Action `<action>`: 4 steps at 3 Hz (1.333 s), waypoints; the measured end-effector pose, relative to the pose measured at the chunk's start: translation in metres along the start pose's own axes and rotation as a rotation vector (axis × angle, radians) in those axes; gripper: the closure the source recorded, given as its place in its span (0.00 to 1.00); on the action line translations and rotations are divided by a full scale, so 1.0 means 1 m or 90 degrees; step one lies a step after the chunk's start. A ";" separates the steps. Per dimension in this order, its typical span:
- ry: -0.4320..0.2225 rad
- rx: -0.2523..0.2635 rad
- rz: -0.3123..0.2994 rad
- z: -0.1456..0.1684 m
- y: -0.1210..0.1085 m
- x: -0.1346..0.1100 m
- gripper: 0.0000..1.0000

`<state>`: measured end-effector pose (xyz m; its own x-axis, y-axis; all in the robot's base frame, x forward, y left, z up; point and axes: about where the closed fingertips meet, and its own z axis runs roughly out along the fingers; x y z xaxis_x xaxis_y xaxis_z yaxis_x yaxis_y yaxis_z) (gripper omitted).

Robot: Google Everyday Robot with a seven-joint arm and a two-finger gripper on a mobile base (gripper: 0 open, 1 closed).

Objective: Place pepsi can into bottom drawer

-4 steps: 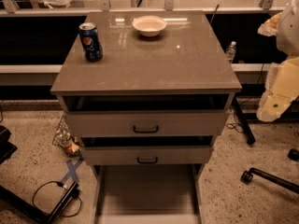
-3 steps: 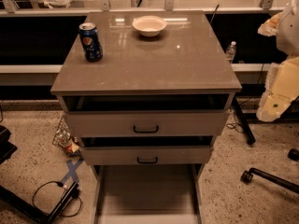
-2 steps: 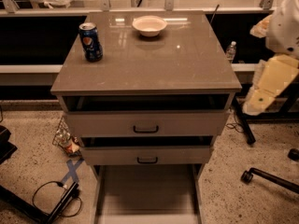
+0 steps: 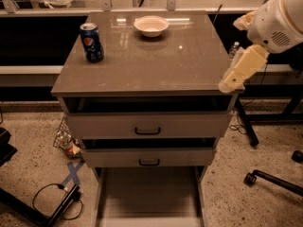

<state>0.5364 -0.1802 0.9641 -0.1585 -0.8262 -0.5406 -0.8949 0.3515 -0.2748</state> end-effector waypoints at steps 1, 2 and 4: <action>-0.131 0.008 0.018 0.035 -0.023 -0.008 0.00; -0.200 0.007 0.043 0.040 -0.028 -0.021 0.00; -0.215 0.019 0.054 0.050 -0.039 -0.027 0.00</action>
Offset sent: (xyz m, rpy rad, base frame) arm 0.0332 0.0121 -0.0162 0.1685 -0.0602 0.0258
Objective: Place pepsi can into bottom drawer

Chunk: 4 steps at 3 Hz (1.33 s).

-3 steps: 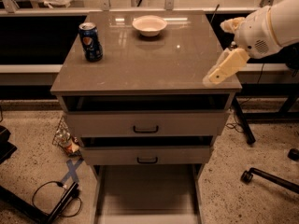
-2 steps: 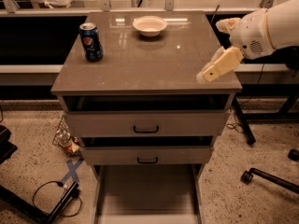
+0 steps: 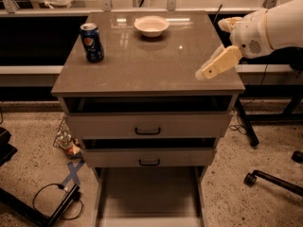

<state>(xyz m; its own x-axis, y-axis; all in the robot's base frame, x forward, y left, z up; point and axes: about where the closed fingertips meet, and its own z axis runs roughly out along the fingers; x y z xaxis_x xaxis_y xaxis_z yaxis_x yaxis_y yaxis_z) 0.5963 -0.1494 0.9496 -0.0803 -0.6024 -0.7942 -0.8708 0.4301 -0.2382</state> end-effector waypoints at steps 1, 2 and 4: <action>-0.060 0.016 0.018 0.046 -0.033 -0.020 0.00; -0.162 0.029 0.040 0.114 -0.082 -0.046 0.00; -0.313 -0.059 0.054 0.230 -0.103 -0.098 0.00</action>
Offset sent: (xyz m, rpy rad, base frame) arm 0.2249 0.1083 -0.0114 0.4474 -0.1715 -0.0119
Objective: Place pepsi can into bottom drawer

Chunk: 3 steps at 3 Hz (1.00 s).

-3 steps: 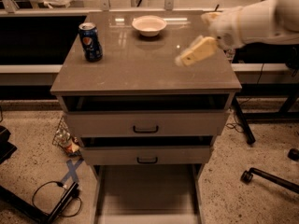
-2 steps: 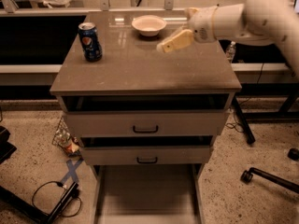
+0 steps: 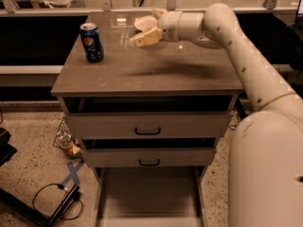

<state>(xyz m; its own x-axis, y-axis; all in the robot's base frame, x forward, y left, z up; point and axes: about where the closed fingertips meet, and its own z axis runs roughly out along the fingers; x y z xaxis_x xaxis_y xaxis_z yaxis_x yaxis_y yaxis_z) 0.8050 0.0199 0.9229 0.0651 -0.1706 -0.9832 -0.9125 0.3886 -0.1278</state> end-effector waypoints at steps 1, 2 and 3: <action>0.014 -0.029 -0.010 0.044 0.019 -0.017 0.00; 0.071 0.004 0.011 0.079 0.030 -0.020 0.00; 0.066 0.022 0.072 0.131 0.041 -0.018 0.00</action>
Offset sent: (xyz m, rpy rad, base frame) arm 0.0075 0.1264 -0.0053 -0.1666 0.1562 -0.1440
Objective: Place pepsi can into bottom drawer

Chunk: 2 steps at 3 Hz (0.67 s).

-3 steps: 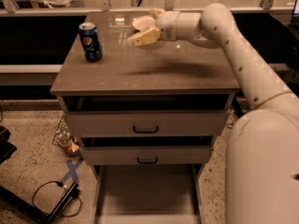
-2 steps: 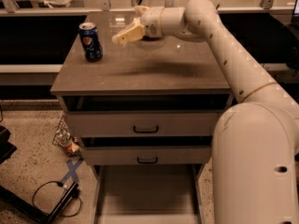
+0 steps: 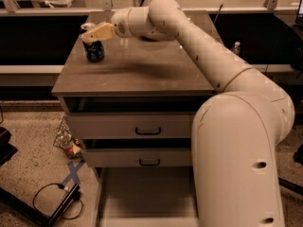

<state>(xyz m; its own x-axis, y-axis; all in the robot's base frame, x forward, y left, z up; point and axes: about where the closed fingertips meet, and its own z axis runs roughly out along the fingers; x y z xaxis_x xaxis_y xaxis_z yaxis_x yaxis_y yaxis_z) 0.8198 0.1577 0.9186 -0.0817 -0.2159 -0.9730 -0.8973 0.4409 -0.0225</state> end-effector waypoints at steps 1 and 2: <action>-0.044 0.008 0.039 0.028 0.019 -0.003 0.03; -0.068 0.024 0.040 0.038 0.035 -0.002 0.26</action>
Offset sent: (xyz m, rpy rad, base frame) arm -0.0244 0.0616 -0.0104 0.1606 -0.0284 -0.0877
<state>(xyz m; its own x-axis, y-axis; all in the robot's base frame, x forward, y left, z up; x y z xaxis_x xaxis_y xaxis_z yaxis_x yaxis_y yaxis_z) 0.8055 0.2067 0.9107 -0.0894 -0.0934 -0.9916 -0.8743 0.4842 0.0332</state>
